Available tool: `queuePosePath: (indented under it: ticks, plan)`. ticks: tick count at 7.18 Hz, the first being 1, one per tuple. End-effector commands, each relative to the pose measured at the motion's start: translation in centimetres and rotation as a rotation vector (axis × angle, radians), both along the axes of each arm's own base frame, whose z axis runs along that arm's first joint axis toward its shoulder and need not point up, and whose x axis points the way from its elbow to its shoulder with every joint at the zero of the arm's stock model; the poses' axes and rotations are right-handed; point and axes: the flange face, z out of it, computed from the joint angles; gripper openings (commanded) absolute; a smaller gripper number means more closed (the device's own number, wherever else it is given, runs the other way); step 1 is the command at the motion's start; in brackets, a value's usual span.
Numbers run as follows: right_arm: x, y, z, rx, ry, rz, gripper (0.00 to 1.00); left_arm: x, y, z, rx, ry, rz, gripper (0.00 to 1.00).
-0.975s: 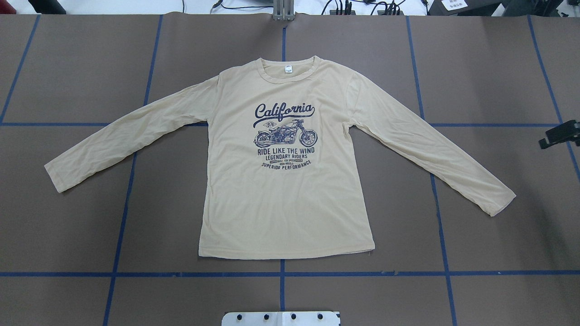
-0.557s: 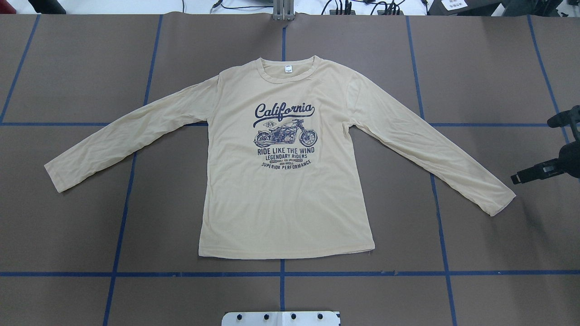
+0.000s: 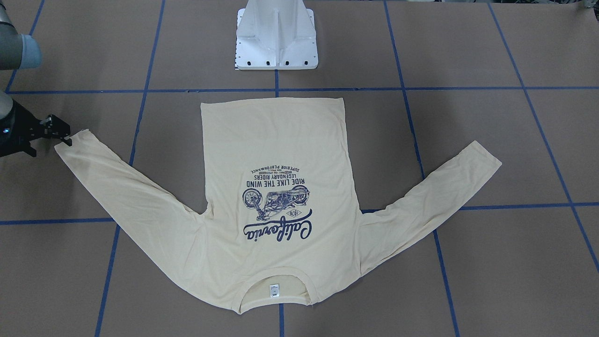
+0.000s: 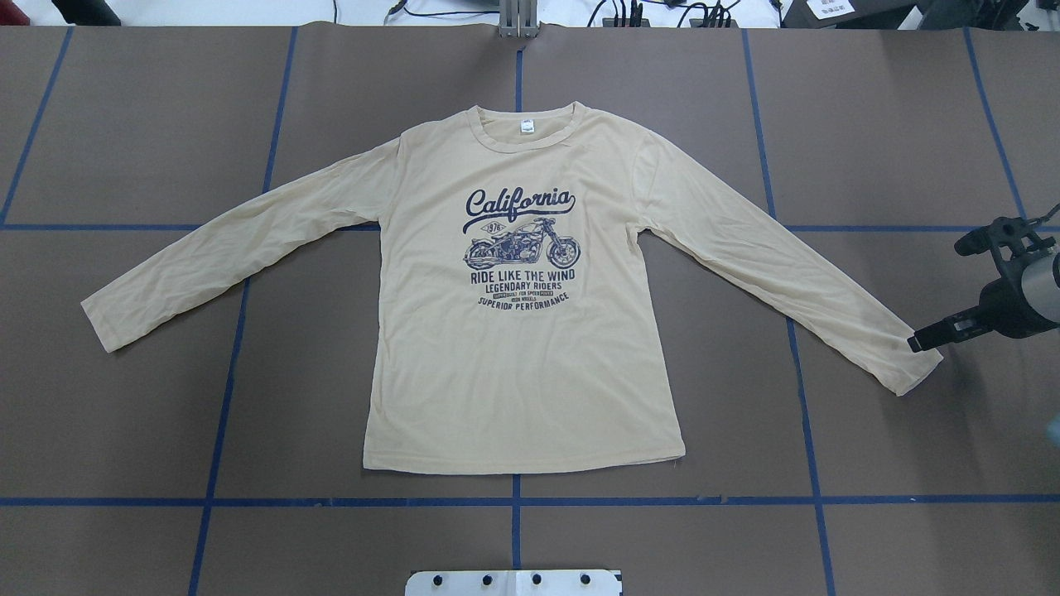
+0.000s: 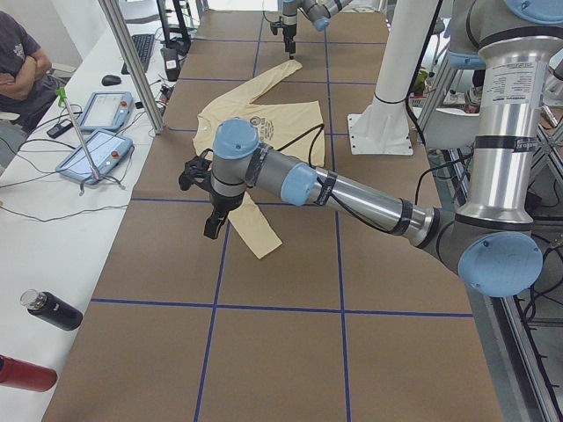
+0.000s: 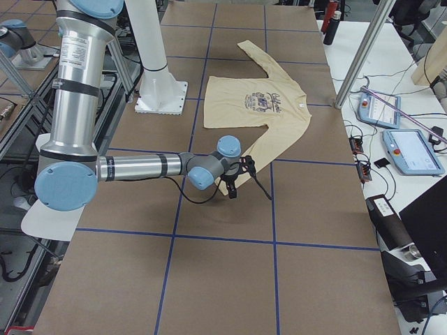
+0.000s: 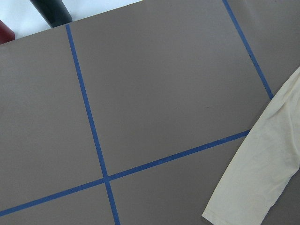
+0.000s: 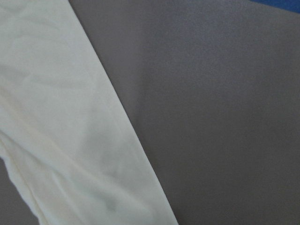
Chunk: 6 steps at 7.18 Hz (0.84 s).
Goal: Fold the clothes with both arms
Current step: 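Lower the right gripper onto the sleeve cuff and close on it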
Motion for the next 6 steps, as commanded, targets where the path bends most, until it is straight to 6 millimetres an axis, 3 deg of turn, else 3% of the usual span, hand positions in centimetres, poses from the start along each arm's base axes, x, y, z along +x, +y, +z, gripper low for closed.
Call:
queuePosePath:
  ticks: [1, 6]
  plan:
    - [-0.5, -0.4, 1.0, -0.018, 0.009, -0.004, 0.98, 0.1, 0.1, -0.1, -0.002, 0.020, 0.009, 1.00]
    - [-1.1, 1.0, 0.6, -0.026, 0.011, -0.019, 0.98, 0.1, 0.1, 0.1, -0.010, 0.027, 0.011, 1.00]
